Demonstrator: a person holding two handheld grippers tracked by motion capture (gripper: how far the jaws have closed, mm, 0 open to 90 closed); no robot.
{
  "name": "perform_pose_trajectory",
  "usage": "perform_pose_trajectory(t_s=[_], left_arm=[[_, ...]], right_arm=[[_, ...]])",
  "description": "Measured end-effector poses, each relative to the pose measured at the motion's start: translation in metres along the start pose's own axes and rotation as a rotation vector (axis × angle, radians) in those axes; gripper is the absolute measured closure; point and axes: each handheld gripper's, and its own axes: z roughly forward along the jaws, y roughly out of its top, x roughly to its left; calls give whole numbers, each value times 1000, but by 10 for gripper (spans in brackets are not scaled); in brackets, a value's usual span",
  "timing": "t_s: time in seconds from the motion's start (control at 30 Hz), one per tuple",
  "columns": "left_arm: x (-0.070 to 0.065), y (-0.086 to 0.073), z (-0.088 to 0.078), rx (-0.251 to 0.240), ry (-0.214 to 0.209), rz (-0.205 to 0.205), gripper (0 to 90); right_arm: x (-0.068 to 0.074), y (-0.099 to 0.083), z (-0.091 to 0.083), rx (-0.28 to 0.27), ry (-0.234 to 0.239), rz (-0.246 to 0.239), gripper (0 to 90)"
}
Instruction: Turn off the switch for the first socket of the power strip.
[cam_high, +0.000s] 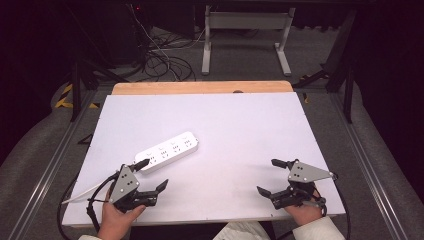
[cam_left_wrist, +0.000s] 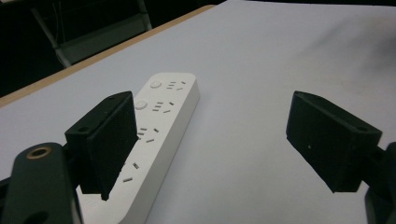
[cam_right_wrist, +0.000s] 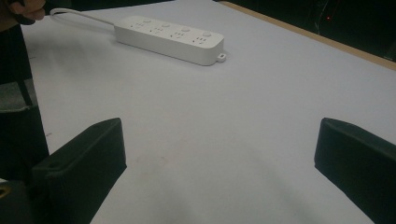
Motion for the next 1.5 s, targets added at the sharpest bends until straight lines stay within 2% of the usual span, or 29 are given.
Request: perform_pose_trajectory(t_s=[0.17,0.3,0.37,0.43,0.5,0.53,0.6,0.83,1.17,1.2,1.43,1.5], left_arm=[[-2,3,0,13,-22,-16,187],[1,3,-1,10,-62,-64,187],[1,4,-2,7,-67,-63,187],[1,4,-3,9,-64,-59,187],[-1,5,-4,10,-33,-19,187],[-1,5,-4,10,-33,-19,187],[-3,6,-6,21,-12,8,187],[2,9,-6,25,-38,-40,198],[10,22,-12,77,-63,-52,228],[12,26,-12,99,-69,-61,228],[19,33,-14,113,-55,-72,229],[24,37,-18,116,-58,-76,266]], right_arm=[[1,0,1,11,-2,-1,33],[1,0,0,8,0,4,40],[0,0,0,10,2,7,44],[0,0,0,10,4,9,50],[1,0,0,12,4,8,55],[1,1,0,14,3,6,58],[2,1,0,13,3,2,64],[2,1,1,22,9,-3,75],[3,1,2,30,16,-11,79],[3,1,2,31,17,-12,80],[3,1,3,33,17,-14,80],[3,1,3,32,19,-13,80]])
